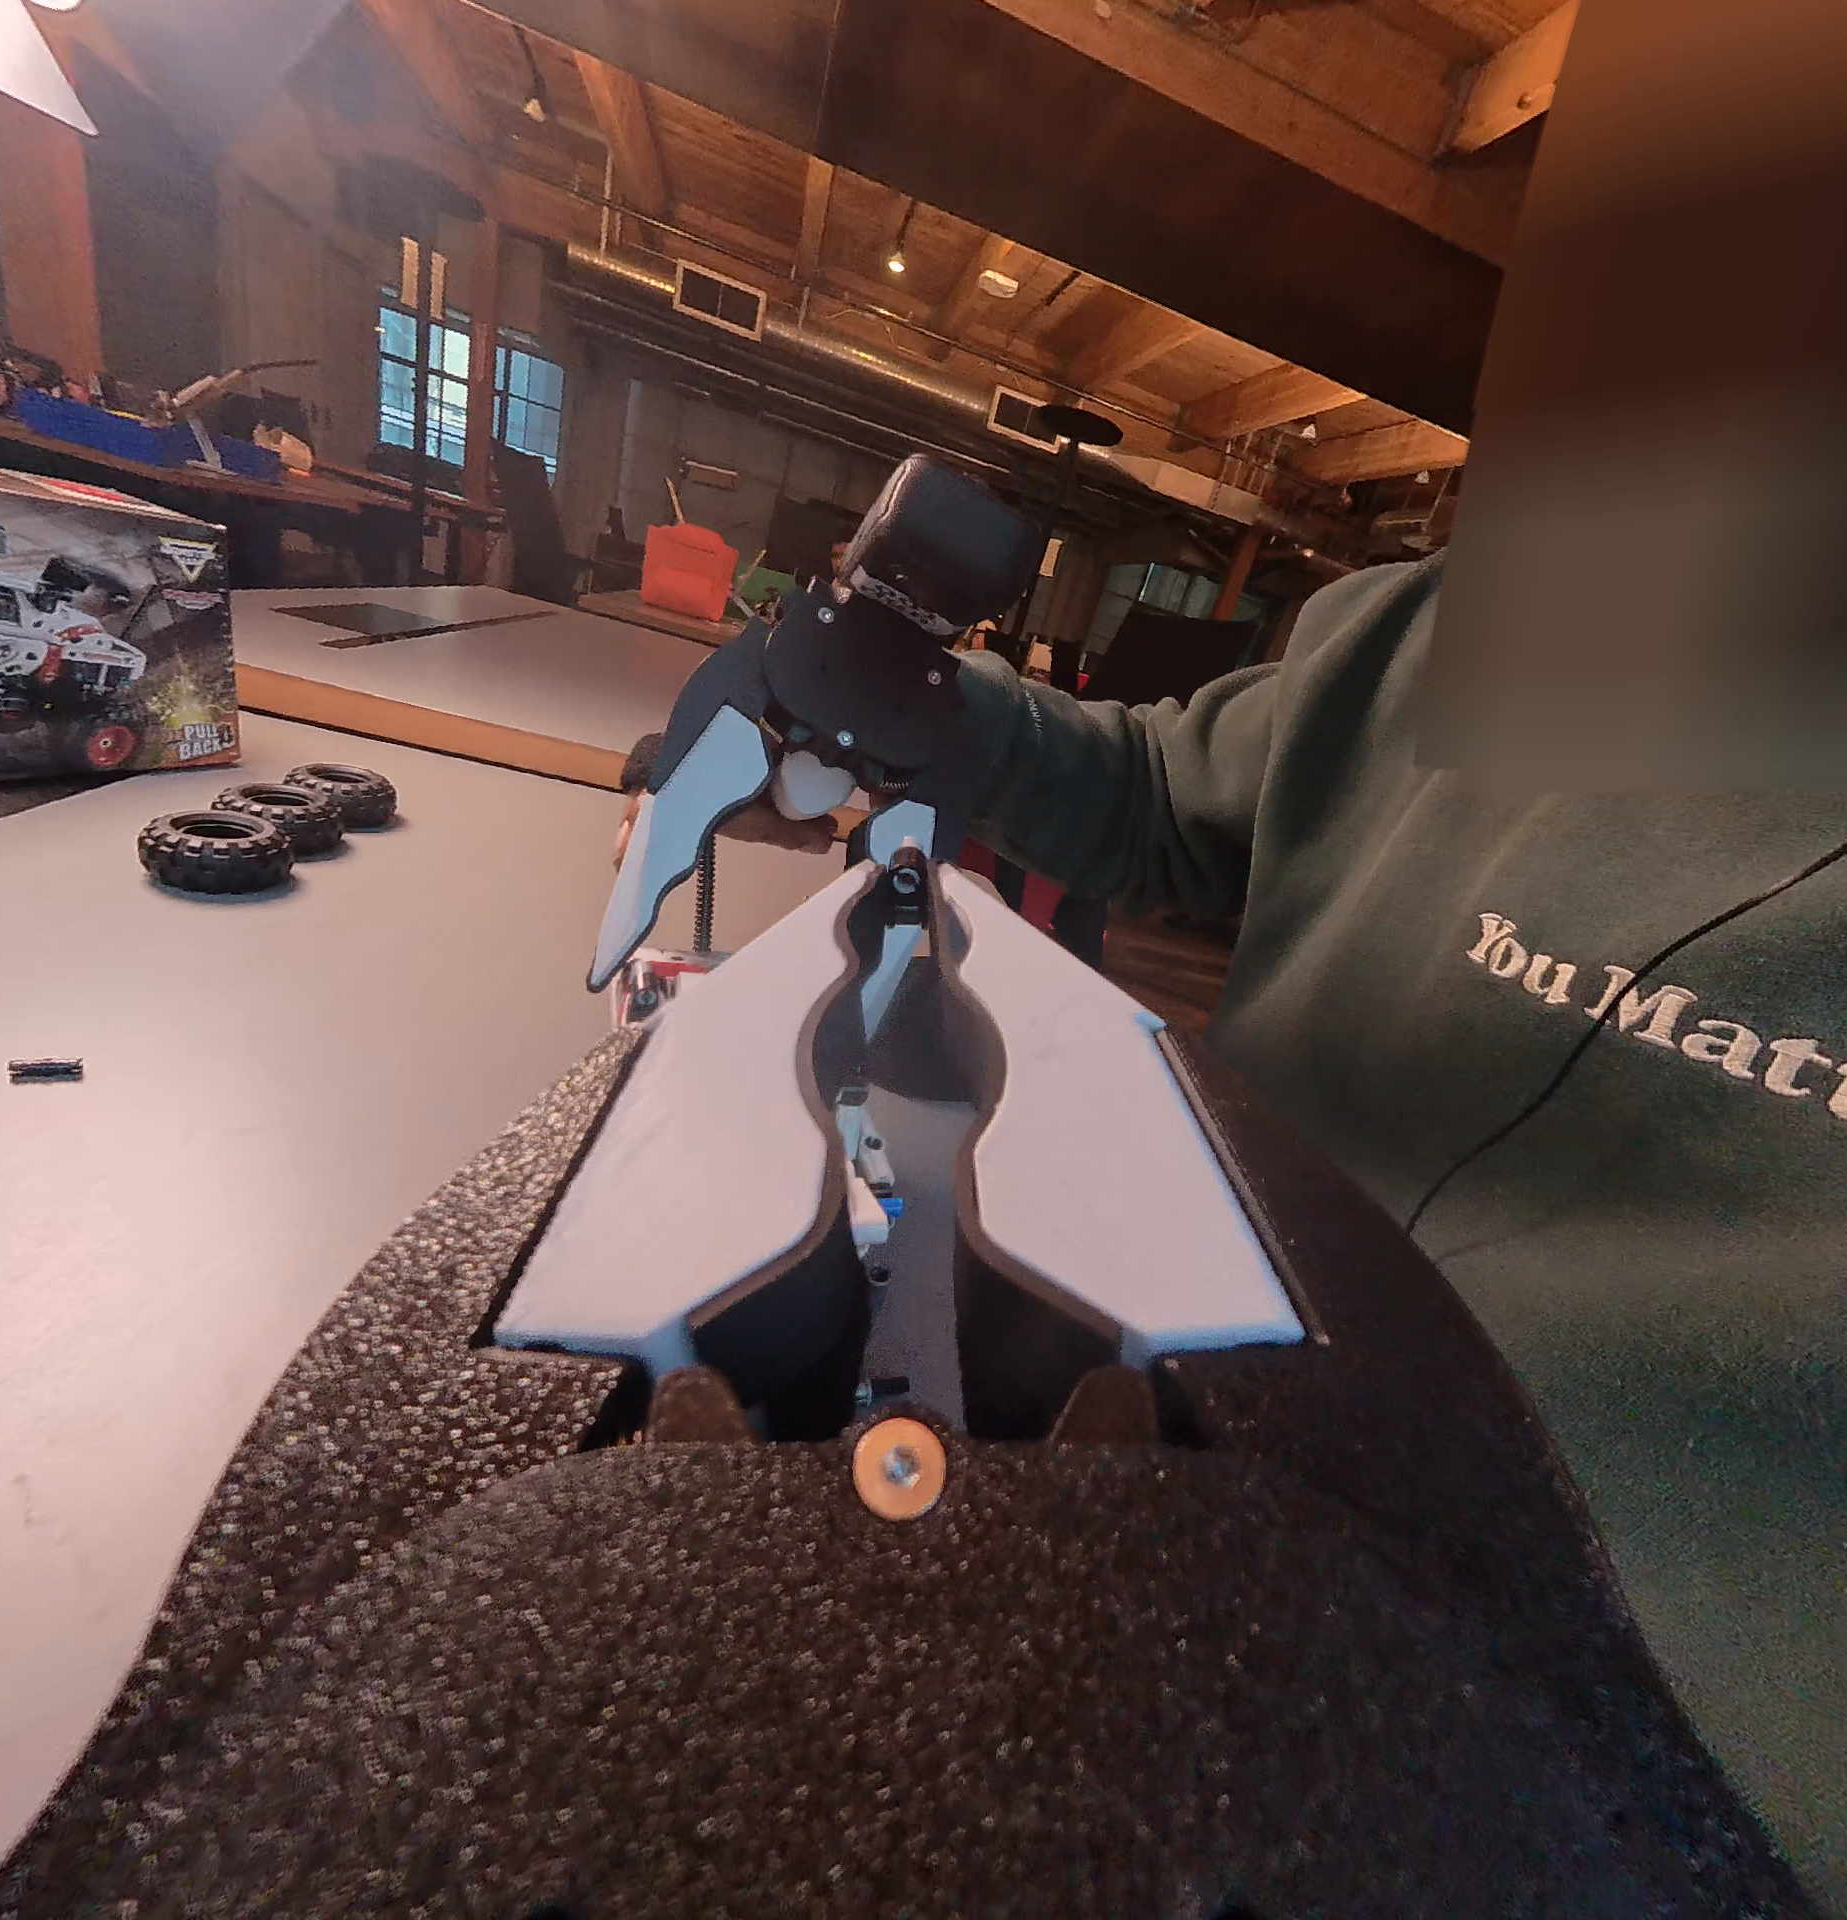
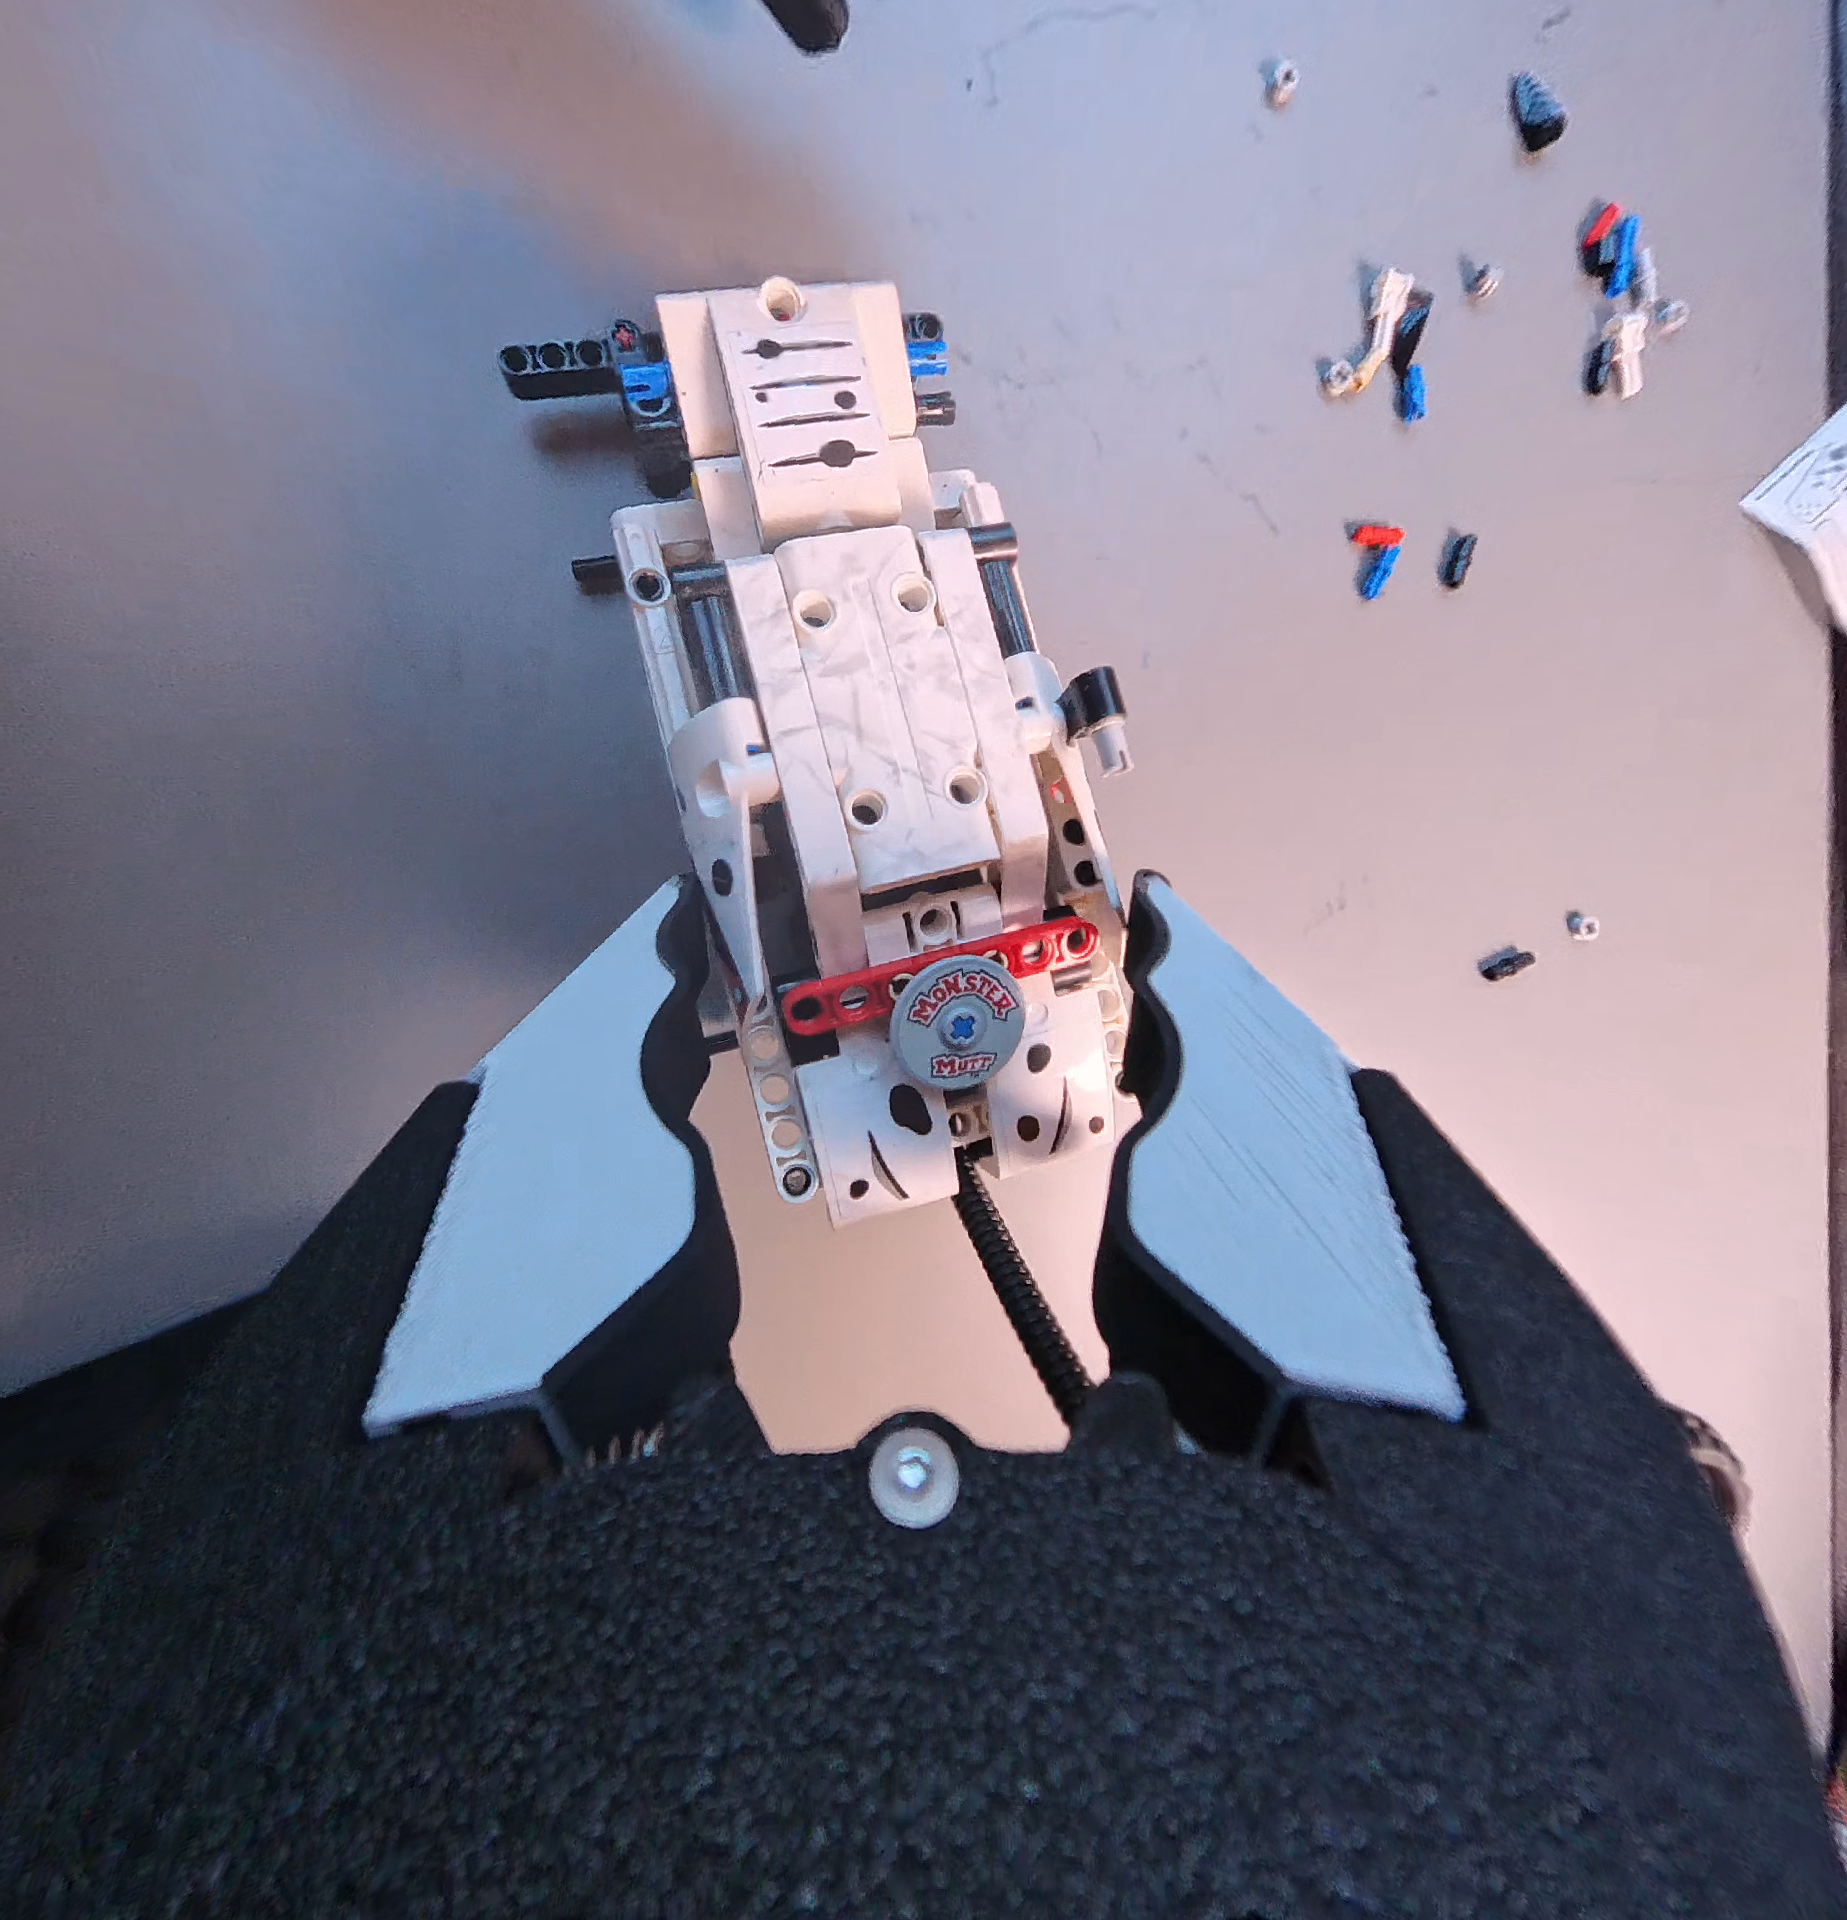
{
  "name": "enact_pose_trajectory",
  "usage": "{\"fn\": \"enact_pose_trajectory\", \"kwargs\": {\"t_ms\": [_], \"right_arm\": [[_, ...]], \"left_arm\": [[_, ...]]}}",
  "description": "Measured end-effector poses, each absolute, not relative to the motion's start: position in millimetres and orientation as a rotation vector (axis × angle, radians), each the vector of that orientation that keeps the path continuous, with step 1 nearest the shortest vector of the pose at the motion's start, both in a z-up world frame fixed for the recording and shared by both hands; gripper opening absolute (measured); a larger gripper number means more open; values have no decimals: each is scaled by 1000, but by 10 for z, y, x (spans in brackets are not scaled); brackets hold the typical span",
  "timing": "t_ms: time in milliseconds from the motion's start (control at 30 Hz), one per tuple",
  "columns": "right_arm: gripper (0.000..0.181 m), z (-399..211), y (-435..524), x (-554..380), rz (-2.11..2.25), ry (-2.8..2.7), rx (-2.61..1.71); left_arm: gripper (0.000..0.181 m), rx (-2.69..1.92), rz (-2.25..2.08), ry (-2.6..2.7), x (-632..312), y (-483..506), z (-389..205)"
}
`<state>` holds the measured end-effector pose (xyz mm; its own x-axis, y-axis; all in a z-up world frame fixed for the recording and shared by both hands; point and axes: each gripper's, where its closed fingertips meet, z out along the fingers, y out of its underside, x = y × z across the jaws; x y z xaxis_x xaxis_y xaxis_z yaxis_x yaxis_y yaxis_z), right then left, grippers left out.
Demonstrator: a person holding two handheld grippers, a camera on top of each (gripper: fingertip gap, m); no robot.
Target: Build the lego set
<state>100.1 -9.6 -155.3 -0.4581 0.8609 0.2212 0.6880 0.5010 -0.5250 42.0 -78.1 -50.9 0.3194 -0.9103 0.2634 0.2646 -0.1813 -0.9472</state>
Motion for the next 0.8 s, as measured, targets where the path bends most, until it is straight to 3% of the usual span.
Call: {"fn": "enact_pose_trajectory", "kwargs": {"t_ms": [200, 400, 800], "right_arm": [[75, -1113, -200, 788, 666, -1993, -1207], [27, -621, -513, 745, 894, -1593, -1168], [26, -687, -540, 721, 439, -1187, -1128]], "left_arm": [[6, -1340, -1203, 645, 429, -773, -509], [6, -1431, -964, 633, 558, -647, -592], [6, -1491, -881, 537, 913, -642, -627]]}}
